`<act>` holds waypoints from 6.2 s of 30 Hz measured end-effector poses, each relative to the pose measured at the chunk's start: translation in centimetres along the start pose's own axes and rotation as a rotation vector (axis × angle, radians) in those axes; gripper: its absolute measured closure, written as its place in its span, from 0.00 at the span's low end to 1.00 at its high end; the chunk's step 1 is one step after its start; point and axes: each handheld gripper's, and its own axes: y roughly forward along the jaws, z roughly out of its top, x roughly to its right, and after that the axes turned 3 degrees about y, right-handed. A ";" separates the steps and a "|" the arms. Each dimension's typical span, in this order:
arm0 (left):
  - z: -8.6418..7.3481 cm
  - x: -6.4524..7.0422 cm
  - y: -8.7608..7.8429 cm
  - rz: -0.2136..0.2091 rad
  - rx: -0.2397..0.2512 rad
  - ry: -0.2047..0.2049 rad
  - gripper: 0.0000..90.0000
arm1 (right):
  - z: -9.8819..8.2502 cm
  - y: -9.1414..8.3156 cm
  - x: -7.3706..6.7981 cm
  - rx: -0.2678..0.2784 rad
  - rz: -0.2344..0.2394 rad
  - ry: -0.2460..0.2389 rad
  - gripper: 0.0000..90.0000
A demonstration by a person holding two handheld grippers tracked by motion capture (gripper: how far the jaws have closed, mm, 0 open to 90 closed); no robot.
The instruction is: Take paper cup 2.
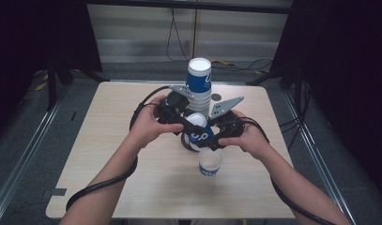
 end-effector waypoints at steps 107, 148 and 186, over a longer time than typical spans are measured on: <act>-1.3 0.2 -1.6 -0.079 -0.057 -0.045 0.32 | -2.2 -1.3 -0.6 0.069 -0.009 -0.033 0.17; -0.7 2.5 0.0 0.054 -0.349 0.250 0.24 | -2.0 -0.9 -0.5 -0.121 -0.017 -0.127 0.22; -0.6 3.1 2.2 0.035 -0.473 0.286 0.32 | -1.0 -0.3 -0.8 -0.238 0.021 -0.202 0.22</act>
